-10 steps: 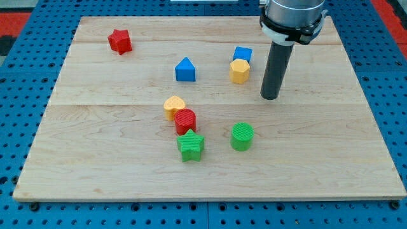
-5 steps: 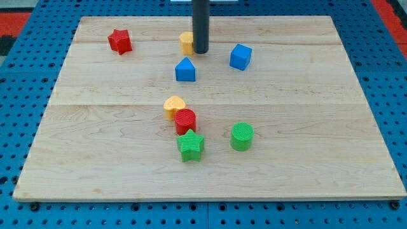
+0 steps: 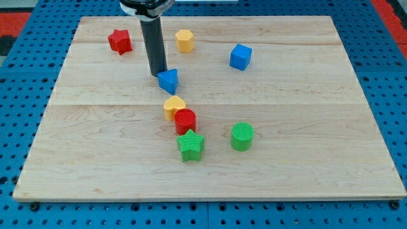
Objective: Move the yellow hexagon to the top center of the board
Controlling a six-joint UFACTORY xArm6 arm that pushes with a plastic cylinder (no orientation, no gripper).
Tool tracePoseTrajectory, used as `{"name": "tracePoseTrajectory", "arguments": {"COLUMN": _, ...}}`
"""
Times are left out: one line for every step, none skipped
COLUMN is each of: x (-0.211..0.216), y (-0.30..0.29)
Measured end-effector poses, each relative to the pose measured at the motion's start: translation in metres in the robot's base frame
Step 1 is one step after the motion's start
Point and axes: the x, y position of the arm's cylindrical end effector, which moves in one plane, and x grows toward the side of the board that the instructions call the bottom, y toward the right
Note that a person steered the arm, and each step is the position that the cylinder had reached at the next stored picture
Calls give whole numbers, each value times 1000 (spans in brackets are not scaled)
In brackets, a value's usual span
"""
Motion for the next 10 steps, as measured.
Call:
{"name": "tracePoseTrajectory", "arguments": {"x": -42, "y": 0}}
{"name": "tracePoseTrajectory", "arguments": {"x": -70, "y": 0}}
{"name": "tracePoseTrajectory", "arguments": {"x": -84, "y": 0}}
{"name": "tracePoseTrajectory", "arguments": {"x": -85, "y": 4}}
{"name": "tracePoseTrajectory", "arguments": {"x": -85, "y": 30}}
{"name": "tracePoseTrajectory", "arguments": {"x": -86, "y": 33}}
{"name": "tracePoseTrajectory", "arguments": {"x": -87, "y": 37}}
{"name": "tracePoseTrajectory", "arguments": {"x": -87, "y": 37}}
{"name": "tracePoseTrajectory", "arguments": {"x": -87, "y": 38}}
{"name": "tracePoseTrajectory", "arguments": {"x": -87, "y": 47}}
